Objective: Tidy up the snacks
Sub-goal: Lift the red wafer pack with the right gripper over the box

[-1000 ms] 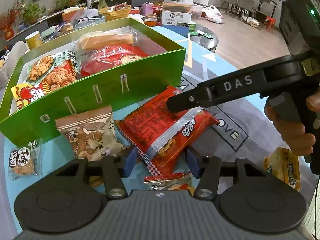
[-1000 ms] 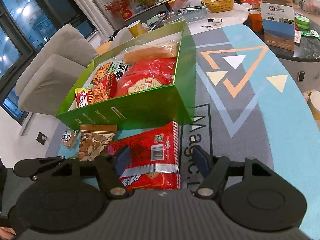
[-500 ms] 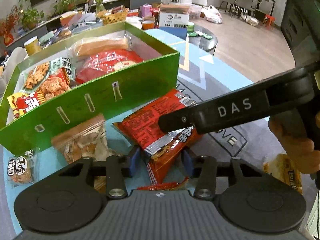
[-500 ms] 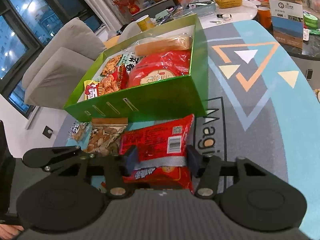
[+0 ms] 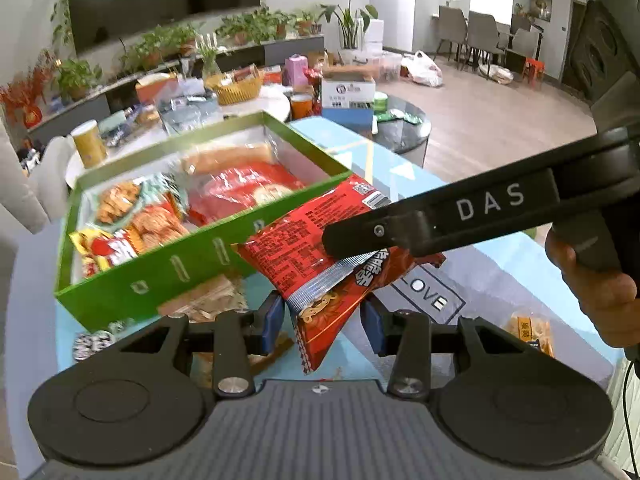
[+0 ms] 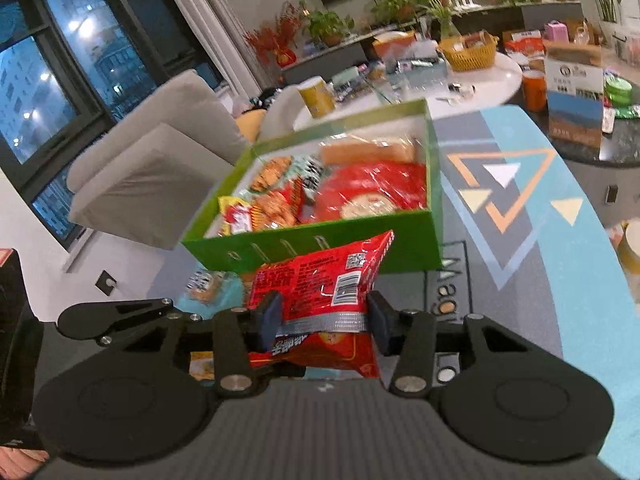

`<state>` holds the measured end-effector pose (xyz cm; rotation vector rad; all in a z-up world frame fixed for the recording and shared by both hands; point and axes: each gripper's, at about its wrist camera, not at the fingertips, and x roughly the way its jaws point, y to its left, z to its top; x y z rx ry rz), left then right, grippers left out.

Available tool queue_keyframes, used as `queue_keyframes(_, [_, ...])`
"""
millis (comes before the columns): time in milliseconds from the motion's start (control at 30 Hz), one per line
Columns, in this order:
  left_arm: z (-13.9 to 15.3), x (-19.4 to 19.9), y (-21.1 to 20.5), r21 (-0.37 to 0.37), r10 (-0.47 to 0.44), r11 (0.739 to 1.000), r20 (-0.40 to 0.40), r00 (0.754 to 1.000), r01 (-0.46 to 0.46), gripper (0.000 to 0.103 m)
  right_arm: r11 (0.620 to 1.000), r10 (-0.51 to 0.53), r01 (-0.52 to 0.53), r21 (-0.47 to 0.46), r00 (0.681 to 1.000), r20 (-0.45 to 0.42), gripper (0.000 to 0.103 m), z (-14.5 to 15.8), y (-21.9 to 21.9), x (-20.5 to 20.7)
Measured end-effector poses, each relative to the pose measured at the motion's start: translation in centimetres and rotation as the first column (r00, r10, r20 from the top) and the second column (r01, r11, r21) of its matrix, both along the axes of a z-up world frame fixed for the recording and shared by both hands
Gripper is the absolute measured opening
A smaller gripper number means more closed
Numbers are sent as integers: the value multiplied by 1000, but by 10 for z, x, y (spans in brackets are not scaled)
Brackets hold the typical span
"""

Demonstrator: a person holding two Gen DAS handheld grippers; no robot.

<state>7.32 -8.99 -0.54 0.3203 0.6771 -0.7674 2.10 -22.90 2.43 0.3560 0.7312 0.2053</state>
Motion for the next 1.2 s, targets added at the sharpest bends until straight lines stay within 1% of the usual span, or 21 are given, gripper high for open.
queue_keyframes(100, [10, -2, 7, -8, 7, 1000, 31, 999, -7, 40, 1000, 3, -3, 1, 1000, 22, 48, 7, 6, 0])
queue_keyframes(233, [24, 1, 15, -20, 25, 1000, 72, 997, -23, 40, 1000, 2, -3, 26, 999, 54, 48, 18, 13, 4])
queue_keyframes(367, [34, 15, 25, -24, 44, 999, 75, 996, -42, 40, 999, 10, -14, 46, 997, 78, 48, 25, 20, 15])
queue_keyframes(567, [42, 38, 37, 2, 73, 997, 101, 992, -74, 40, 998, 50, -53, 21, 993, 108, 48, 31, 38, 36])
queue_keyframes(667, [42, 51, 40, 10, 90, 996, 114, 989, -92, 40, 998, 60, -63, 18, 991, 117, 48, 32, 44, 49])
queue_keyframes(833, [38, 72, 50, 2, 109, 994, 115, 987, -110, 40, 996, 79, -82, 20, 989, 127, 48, 29, 49, 71])
queue_keyframes(1067, [24, 104, 54, 8, 122, 992, 91, 988, -123, 40, 995, 97, -98, 7, 990, 99, 48, 19, 54, 102])
queue_keyframes(1200, [16, 118, 55, 12, 127, 992, 69, 990, -128, 40, 995, 101, -101, 0, 991, 84, 48, 11, 57, 112])
